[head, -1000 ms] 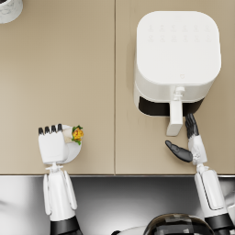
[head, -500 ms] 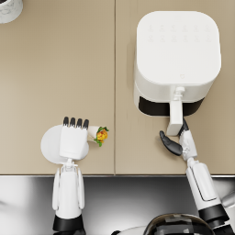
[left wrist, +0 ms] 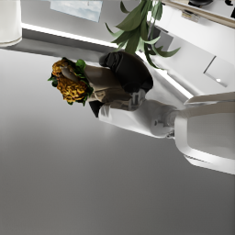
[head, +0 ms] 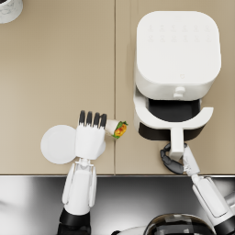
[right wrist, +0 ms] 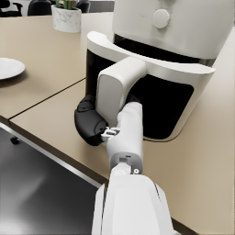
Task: Pick up the chicken rolls and place it into the air fryer
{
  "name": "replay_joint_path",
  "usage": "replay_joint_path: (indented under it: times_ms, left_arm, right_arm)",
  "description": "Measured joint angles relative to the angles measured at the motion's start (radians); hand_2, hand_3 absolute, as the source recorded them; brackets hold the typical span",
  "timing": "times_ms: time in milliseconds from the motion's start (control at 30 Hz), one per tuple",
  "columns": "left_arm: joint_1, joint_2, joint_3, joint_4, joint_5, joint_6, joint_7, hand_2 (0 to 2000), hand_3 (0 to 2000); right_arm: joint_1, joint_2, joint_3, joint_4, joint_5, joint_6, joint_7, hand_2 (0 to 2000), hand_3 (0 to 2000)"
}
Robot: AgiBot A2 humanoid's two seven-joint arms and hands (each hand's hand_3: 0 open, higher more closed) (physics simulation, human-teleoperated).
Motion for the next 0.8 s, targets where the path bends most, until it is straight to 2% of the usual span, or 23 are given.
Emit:
replay_joint_path:
  times_ms: [100,233,367,433,667,733,800]
  left_arm:
    - [0.024,0.018,0.036,-0.02,0.0,0.066,0.031,2000,2000]
    - [0.046,0.041,0.082,-0.033,-0.001,0.094,0.045,2000,2000]
    - [0.087,0.08,0.133,-0.021,-0.001,0.102,0.048,2000,2000]
    - [0.11,0.104,0.159,-0.005,-0.001,0.104,0.049,2000,2000]
    - [0.197,0.195,0.269,0.057,-0.307,0.106,0.05,2000,2000]
    - [0.22,0.221,0.311,0.092,-0.361,0.107,0.05,2000,2000]
    - [0.241,0.245,0.346,0.134,-0.389,0.107,0.05,2000,2000]
  right_arm:
    - [-0.03,0.131,0.072,0.109,-0.001,0.012,0.0,2000,2000]
    - [-0.018,0.273,0.174,0.197,-0.002,-0.004,0.001,2000,2000]
    - [-0.02,0.346,0.234,0.252,-0.003,-0.039,0.002,2000,2000]
    - [-0.037,0.36,0.237,0.276,-0.003,-0.051,0.002,2000,2000]
    - [-0.095,0.395,0.243,0.336,-0.004,-0.081,0.004,2000,2000]
    - [-0.285,0.253,0.075,0.368,-0.004,-0.065,0.002,2000,2000]
    - [-0.289,0.233,0.04,0.356,-0.004,-0.005,0.003,2000,2000]
